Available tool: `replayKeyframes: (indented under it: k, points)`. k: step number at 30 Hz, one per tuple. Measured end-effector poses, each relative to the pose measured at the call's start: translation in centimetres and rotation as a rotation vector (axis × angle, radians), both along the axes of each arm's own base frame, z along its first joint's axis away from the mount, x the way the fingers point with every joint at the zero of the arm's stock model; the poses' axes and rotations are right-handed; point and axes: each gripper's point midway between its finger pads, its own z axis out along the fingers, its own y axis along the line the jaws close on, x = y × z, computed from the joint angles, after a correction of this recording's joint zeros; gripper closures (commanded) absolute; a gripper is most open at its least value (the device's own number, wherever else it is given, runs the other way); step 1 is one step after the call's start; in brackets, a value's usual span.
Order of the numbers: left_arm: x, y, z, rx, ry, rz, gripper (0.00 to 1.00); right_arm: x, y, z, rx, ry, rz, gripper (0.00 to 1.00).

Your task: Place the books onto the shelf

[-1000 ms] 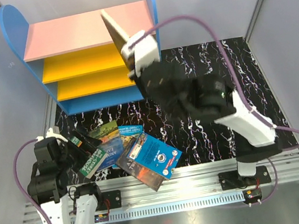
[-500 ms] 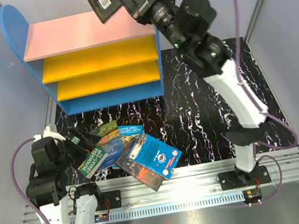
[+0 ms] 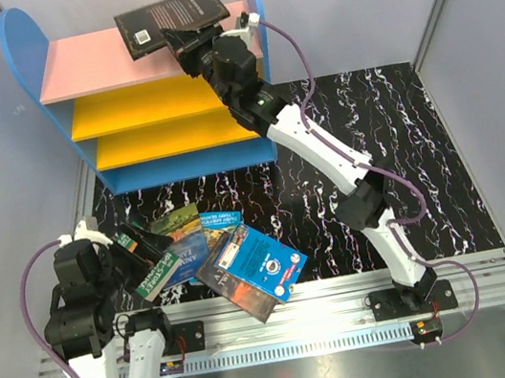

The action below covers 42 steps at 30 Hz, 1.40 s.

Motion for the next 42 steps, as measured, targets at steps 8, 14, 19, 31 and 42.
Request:
replayKeyframes:
  k: [8,14,19,31,42]
  points:
    - [-0.5,-0.5,1.8,-0.013,-0.042,-0.024,0.01,1.4,-2.0,-5.0,-0.049,0.14,-0.218,1.0]
    - [-0.6,-0.8,1.8,-0.026,-0.036,-0.039,0.01,-0.7,-4.5,-3.2,-0.006,0.172,-0.364,1.0]
    - [-0.7,-1.1,4.0,-0.034,-0.063,-0.052,0.01,-1.7,-5.0,-1.9,0.04,0.152,-0.37,1.0]
    - [-0.9,-1.2,5.5,-0.032,-0.101,-0.058,0.01,-2.2,-2.6,-3.8,-0.441,0.075,-0.215,1.0]
    - [-1.1,-1.3,4.4,-0.038,-0.065,-0.057,0.02,-5.1,-8.5,-3.1,-0.972,-0.046,-0.283,1.0]
